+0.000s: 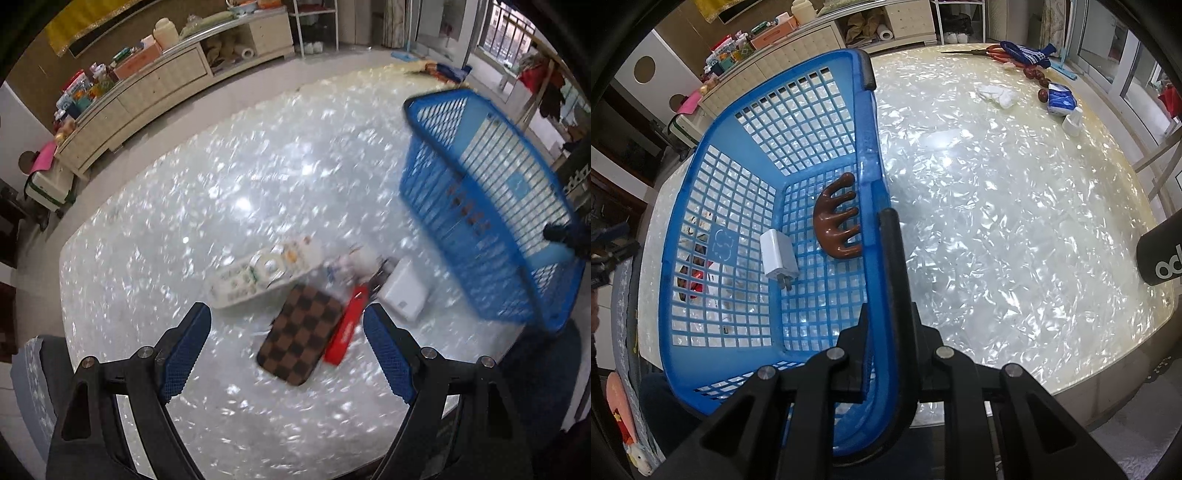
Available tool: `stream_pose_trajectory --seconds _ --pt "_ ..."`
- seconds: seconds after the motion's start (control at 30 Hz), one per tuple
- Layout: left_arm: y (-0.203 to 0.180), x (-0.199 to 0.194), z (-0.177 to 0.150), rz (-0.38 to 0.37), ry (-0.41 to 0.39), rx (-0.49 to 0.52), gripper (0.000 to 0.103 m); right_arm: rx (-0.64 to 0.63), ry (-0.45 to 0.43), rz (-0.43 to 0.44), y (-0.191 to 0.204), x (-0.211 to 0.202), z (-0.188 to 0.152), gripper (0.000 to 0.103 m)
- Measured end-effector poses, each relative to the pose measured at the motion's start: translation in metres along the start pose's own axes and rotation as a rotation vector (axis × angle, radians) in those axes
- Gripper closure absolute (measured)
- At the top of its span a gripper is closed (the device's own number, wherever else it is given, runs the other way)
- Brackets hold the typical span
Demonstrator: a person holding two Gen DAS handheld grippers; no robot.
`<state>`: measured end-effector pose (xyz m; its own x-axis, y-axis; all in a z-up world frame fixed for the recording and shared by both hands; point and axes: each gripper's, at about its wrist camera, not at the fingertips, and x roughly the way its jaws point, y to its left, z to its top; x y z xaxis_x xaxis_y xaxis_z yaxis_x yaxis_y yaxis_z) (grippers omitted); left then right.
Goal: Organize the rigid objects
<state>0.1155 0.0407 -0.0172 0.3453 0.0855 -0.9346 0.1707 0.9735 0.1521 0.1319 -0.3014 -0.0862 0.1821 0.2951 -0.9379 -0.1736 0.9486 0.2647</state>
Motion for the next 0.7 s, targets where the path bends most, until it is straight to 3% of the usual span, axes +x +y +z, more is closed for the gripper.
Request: stream_pose_trajectory --seconds 0.47,0.7 --pt "0.007 0.055 -0.051 0.004 0.034 0.165 0.016 -0.016 0.008 -0.050 0.007 -0.002 0.004 0.088" --pt "0.005 0.081 -0.062 -0.043 0.072 0.209 0.016 -0.018 0.011 -0.063 0.008 -0.004 0.004 0.088"
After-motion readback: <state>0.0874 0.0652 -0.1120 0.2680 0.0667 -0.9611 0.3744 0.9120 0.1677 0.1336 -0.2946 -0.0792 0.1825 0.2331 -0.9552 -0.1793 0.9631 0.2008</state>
